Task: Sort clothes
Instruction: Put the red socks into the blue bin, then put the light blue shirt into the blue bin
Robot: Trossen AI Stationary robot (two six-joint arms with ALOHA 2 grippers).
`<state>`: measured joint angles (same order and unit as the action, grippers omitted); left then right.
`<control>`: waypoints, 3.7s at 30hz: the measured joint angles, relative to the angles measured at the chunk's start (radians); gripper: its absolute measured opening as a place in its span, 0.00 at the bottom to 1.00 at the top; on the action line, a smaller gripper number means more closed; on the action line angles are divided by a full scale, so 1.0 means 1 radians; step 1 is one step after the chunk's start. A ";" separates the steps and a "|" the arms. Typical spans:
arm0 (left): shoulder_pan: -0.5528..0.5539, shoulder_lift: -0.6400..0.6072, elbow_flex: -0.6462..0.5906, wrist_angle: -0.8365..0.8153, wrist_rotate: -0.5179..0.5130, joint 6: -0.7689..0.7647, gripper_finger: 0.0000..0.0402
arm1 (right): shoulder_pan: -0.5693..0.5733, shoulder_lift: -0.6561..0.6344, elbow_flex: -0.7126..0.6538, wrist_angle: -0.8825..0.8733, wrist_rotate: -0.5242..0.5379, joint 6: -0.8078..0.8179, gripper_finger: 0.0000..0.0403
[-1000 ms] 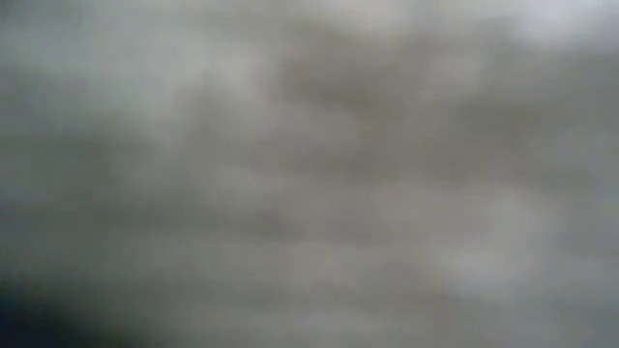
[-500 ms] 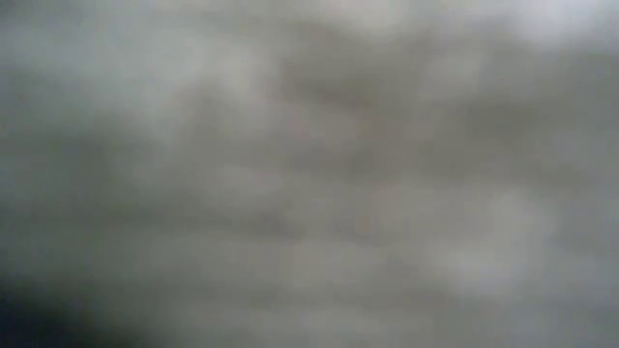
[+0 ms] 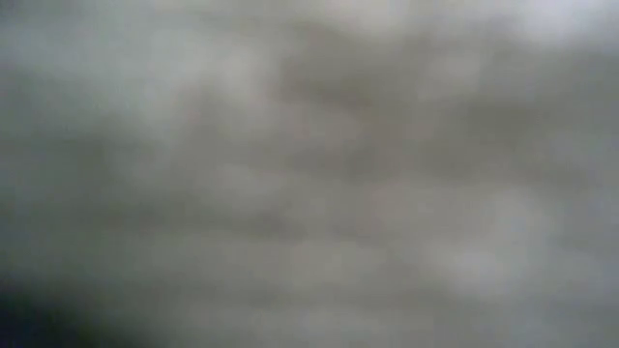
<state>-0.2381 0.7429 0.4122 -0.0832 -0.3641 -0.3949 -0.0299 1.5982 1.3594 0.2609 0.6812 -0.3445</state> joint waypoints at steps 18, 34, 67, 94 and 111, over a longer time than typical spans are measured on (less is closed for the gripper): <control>0.000 0.016 0.000 0.012 0.000 -0.001 0.24 | -0.153 -0.258 -0.004 -0.675 -0.290 0.452 0.44; 0.000 0.016 0.000 0.010 -0.020 -0.002 0.24 | 0.358 -0.511 -0.161 -1.340 -0.180 1.190 0.44; 0.000 0.016 0.000 0.011 -0.031 -0.012 0.24 | 0.841 -0.442 -0.546 -1.162 -0.578 1.993 0.42; 0.000 0.016 0.000 0.043 -0.032 -0.054 0.24 | 0.734 -0.282 -0.039 -1.538 -0.116 1.491 0.01; 0.022 0.016 0.000 0.095 -0.050 -0.016 0.24 | 0.219 -0.274 0.426 -0.817 -0.046 0.216 0.01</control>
<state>-0.2166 0.7586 0.4126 0.0119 -0.4145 -0.4114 0.1896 1.3239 1.7851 -0.5557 0.6347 -0.1286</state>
